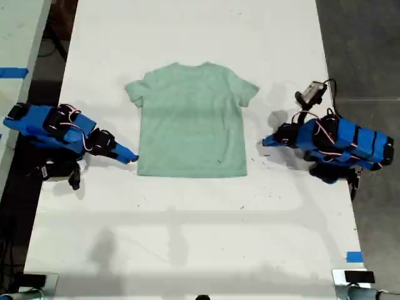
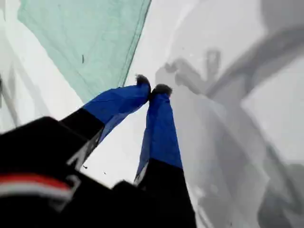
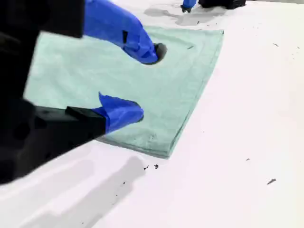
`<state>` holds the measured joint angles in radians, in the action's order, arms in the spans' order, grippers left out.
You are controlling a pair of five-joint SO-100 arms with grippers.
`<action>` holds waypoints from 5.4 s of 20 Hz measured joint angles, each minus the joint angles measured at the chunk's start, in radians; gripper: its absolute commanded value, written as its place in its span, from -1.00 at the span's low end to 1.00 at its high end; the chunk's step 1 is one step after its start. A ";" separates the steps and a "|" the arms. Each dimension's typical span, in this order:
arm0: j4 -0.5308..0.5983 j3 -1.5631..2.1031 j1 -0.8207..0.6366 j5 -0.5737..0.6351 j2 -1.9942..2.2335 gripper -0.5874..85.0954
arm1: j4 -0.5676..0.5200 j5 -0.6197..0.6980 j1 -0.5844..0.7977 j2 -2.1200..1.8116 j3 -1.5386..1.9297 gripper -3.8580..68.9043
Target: Fold t shirt
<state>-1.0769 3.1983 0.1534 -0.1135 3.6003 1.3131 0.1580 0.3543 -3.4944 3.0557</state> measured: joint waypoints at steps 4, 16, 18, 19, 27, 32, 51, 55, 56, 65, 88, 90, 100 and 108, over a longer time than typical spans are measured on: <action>0.000 0.000 0.000 0.000 0.000 -0.61 | -0.048 0.048 0.054 0.018 -0.008 -0.59; 0.000 0.000 0.000 0.000 0.000 -0.61 | 0.014 0.650 0.667 1.911 -1.551 -0.32; 0.000 0.000 0.000 0.000 0.000 -0.61 | -0.015 0.653 0.684 2.083 -1.652 -0.34; 0.000 0.000 0.000 0.000 0.000 -0.61 | -0.028 0.653 0.690 2.148 -1.689 -0.36; 0.000 0.000 0.000 0.000 0.000 -0.61 | 0.008 0.676 0.706 2.301 -1.864 -0.85; 0.000 0.000 0.000 0.000 0.000 -0.61 | 0.118 0.675 0.402 2.206 -2.059 -0.85; 0.000 0.000 0.000 0.000 0.000 -0.61 | 0.216 0.733 0.548 1.437 -1.529 -0.88; 0.000 0.000 0.000 0.000 0.000 -0.61 | 0.083 0.594 0.383 0.948 -0.948 -0.86; 0.000 0.000 0.000 0.000 0.000 -0.61 | 0.034 0.529 0.295 0.819 -0.795 -0.86; 0.000 0.000 0.000 0.000 0.000 -0.61 | 0.091 -0.014 -0.233 0.008 -0.017 -0.83; 0.000 0.000 0.000 0.000 0.000 -0.60 | 0.091 0.025 -0.272 0.000 -0.011 -0.83; 0.000 0.000 0.000 0.000 0.000 -0.60 | 0.091 0.025 -0.272 0.000 -0.011 -0.83; 0.000 0.000 -0.003 0.002 0.000 -0.60 | 0.091 0.018 -0.272 -0.003 -0.011 -0.83; 0.000 0.000 -0.003 0.028 0.000 -0.60 | 0.091 0.018 -0.253 -0.003 -0.011 -0.83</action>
<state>-1.0769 3.1983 0.1503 -0.0859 3.6003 1.4036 0.1764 0.1012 -3.4975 3.0450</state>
